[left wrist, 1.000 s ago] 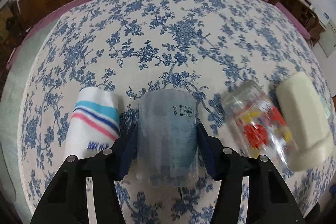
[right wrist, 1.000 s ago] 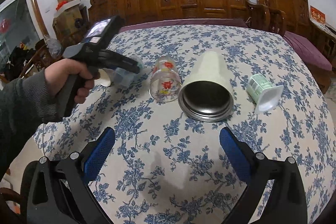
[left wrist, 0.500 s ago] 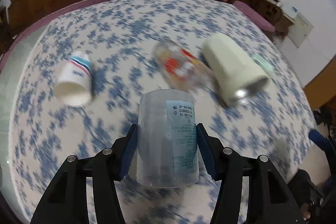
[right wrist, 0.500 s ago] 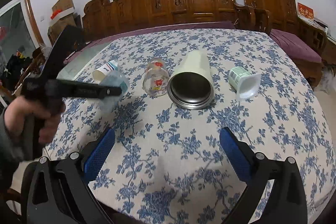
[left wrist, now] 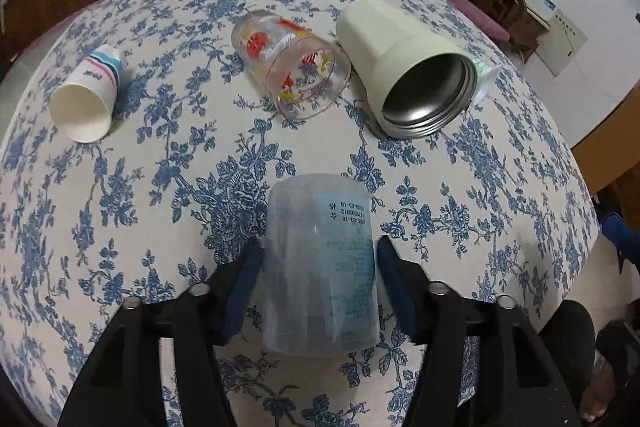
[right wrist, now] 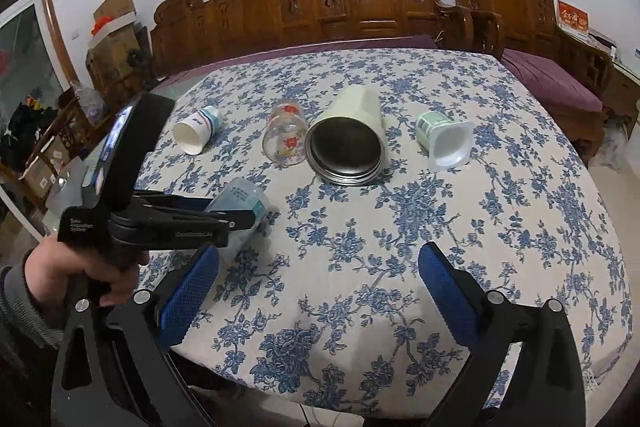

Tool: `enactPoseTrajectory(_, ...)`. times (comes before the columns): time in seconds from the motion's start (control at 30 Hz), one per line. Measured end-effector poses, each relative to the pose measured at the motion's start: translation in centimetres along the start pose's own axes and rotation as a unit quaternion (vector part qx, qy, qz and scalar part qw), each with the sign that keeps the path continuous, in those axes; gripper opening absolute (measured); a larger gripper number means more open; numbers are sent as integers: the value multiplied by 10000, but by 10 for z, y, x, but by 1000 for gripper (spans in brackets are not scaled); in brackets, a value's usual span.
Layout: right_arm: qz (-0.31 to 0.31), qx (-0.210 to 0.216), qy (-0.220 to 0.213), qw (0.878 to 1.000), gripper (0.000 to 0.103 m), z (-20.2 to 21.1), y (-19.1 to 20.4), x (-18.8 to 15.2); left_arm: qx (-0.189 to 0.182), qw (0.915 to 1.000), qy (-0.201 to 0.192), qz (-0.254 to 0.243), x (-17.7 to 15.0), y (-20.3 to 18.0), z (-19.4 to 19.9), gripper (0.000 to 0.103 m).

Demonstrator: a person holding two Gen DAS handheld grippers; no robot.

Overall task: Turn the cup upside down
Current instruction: 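Lift the clear plastic cup with the left gripper and tip it over, then grasp the clear plastic cup with the right gripper and rotate it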

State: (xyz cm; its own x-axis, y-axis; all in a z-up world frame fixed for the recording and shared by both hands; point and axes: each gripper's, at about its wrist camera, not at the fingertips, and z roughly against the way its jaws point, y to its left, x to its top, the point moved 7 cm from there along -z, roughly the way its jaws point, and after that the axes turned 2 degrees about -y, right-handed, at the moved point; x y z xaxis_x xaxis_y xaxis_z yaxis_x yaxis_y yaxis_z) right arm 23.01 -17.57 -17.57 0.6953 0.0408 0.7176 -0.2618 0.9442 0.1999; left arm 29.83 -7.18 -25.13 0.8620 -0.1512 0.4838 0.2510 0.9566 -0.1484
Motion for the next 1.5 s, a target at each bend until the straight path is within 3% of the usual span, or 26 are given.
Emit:
enactPoseTrajectory(0.17, 28, -22, 29, 10000, 100, 0, 2, 9, 106, 9992, -393, 24, 0, 12, 32, 67)
enactPoseTrajectory(0.43, 291, 35, 415, 9987, 100, -33, 22, 23, 596, 9889, -1334, 262, -5, 55, 94, 90)
enactPoseTrajectory(0.63, 296, 279, 868, 9954, 96, -66, 51, 29, 1002, 9780, -1779, 420, -14, 92, 118, 91)
enactPoseTrajectory(0.77, 157, 536, 1499, 9871, 82, -96, 75, 27, 1189, 9737, -1880, 491, -20, 111, 120, 91)
enactPoseTrajectory(1.03, -684, 559, 2627, 9608, 81, -149, 80, 14, 1199, 9739, -1797, 691, -26, 132, 114, 91)
enactPoseTrajectory(1.5, -1240, 835, 3254, 9337, 78, -174, 82, 6, 1085, 9777, -1705, 569, -30, 123, 108, 91)
